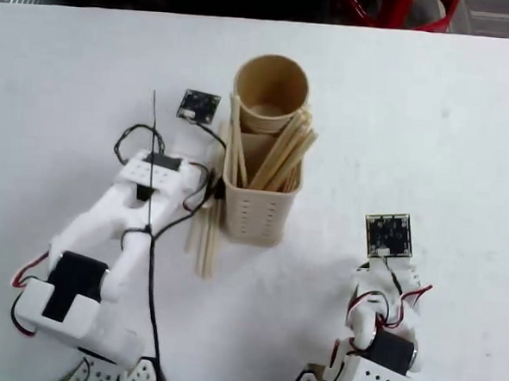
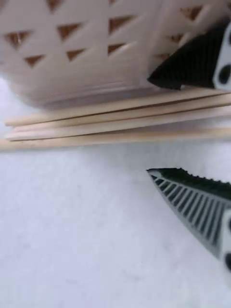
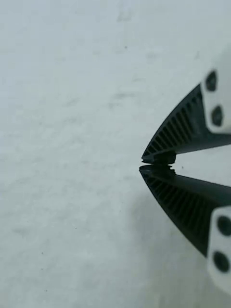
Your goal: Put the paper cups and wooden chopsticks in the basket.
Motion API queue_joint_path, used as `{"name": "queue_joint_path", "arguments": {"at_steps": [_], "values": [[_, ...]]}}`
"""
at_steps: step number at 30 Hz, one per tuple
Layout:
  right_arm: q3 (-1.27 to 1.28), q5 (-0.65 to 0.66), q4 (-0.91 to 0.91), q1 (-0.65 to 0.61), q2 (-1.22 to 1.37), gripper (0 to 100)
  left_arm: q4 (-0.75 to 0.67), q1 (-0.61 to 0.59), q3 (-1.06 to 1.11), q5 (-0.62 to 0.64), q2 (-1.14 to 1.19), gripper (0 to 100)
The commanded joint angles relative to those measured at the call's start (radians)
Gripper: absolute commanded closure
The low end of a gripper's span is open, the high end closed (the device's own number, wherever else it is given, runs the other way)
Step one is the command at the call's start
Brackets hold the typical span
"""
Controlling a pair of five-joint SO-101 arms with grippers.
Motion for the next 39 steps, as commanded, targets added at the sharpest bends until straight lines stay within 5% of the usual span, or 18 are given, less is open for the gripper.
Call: {"name": "queue_joint_path", "arguments": {"at_steps": [1,31,39], "values": [[0.009,0.002,0.005,0.008,-0.002,98.1,0.0,0.005,-0.038,0.006,0.001,73],[0.009,0.002,0.005,0.008,-0.002,98.1,0.101,-0.124,-0.12,0.006,0.084,73],[0.009,0.002,0.005,0.008,-0.002,98.1,0.121,-0.156,-0.069,0.005,-0.051,73]]}}
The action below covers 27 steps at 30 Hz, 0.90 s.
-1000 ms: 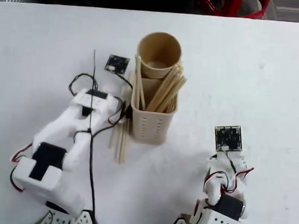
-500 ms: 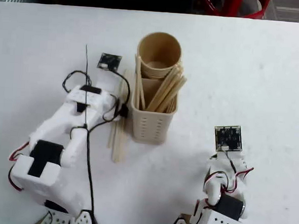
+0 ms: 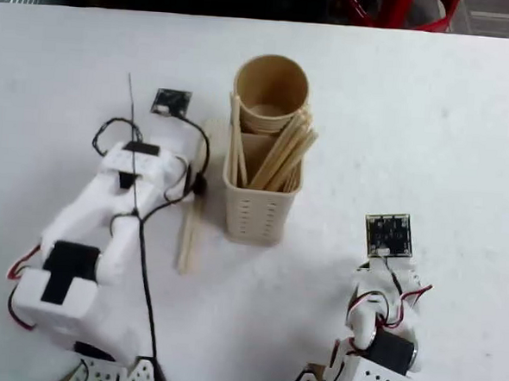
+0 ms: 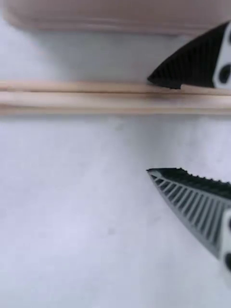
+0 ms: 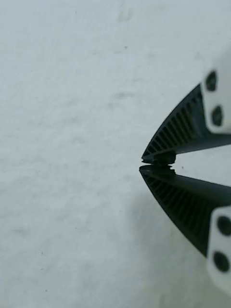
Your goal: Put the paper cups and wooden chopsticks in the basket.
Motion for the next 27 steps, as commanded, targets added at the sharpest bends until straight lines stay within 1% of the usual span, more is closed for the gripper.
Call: {"name": "queue_joint_path", "arguments": {"at_steps": [1,7,9,15,23,27], "values": [[0.009,0.002,0.005,0.008,-0.002,98.1,0.0,-0.018,0.02,0.005,-0.111,73],[0.009,0.002,0.005,0.008,-0.002,98.1,-0.025,-0.008,0.061,0.002,-0.162,73],[0.009,0.002,0.005,0.008,-0.002,98.1,-0.046,-0.008,0.068,-0.032,-0.153,73],[0.009,0.002,0.005,0.008,-0.002,98.1,-0.075,-0.013,0.038,-0.052,-0.088,73],[0.009,0.002,0.005,0.008,-0.002,98.1,-0.069,-0.018,-0.034,-0.052,0.036,73],[0.009,0.002,0.005,0.008,-0.002,98.1,-0.071,-0.038,-0.037,-0.052,0.038,77]]}}
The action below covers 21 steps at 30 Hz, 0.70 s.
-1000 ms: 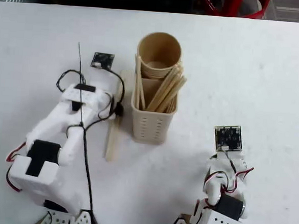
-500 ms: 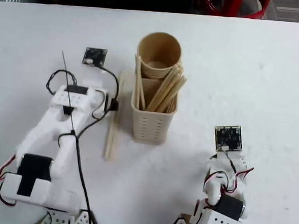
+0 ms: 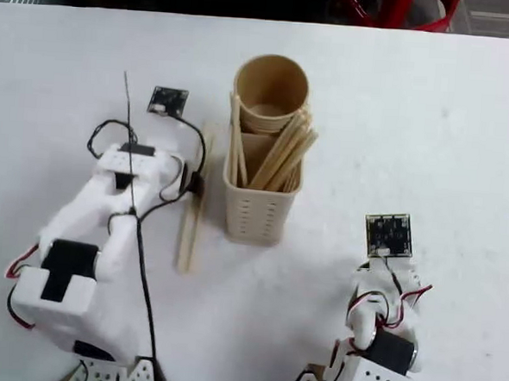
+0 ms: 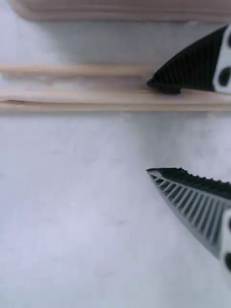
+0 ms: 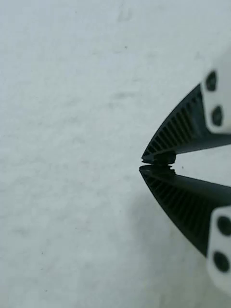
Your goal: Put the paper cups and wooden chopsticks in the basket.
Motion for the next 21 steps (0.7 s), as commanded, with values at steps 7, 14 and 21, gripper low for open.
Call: {"name": "queue_joint_path", "arguments": {"at_steps": [7,14,21], "values": [[0.009,0.002,0.005,0.008,-0.002,98.1,-0.009,-0.036,-0.061,-0.012,-0.005,77],[0.009,0.002,0.005,0.008,-0.002,98.1,0.035,-0.036,-0.086,-0.012,-0.007,77],[0.009,0.002,0.005,0.008,-0.002,98.1,0.051,-0.064,-0.103,-0.011,-0.007,77]]}}
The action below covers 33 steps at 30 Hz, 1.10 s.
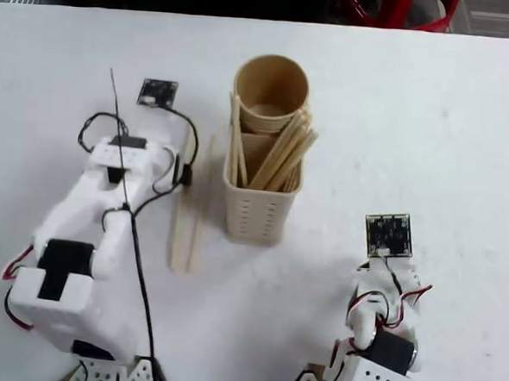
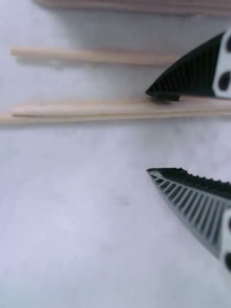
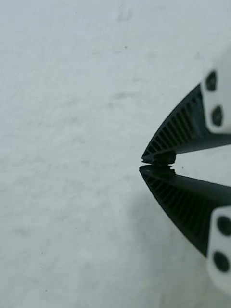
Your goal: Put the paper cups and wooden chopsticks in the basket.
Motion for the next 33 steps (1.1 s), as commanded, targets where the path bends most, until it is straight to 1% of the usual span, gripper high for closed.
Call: {"name": "queue_joint_path", "arguments": {"at_steps": [1,16,21,27,33], "values": [[0.009,0.002,0.005,0.008,-0.002,98.1,0.002,-0.033,-0.049,-0.011,-0.007,77],[0.009,0.002,0.005,0.008,-0.002,98.1,0.003,-0.048,-0.049,-0.011,-0.007,77],[0.009,0.002,0.005,0.008,-0.002,98.1,0.006,-0.05,-0.038,-0.011,-0.05,77],[0.009,0.002,0.005,0.008,-0.002,98.1,0.006,-0.093,-0.038,-0.011,-0.067,77],[0.009,0.002,0.005,0.008,-0.002,98.1,0.006,-0.082,-0.038,-0.011,-0.062,77]]}}
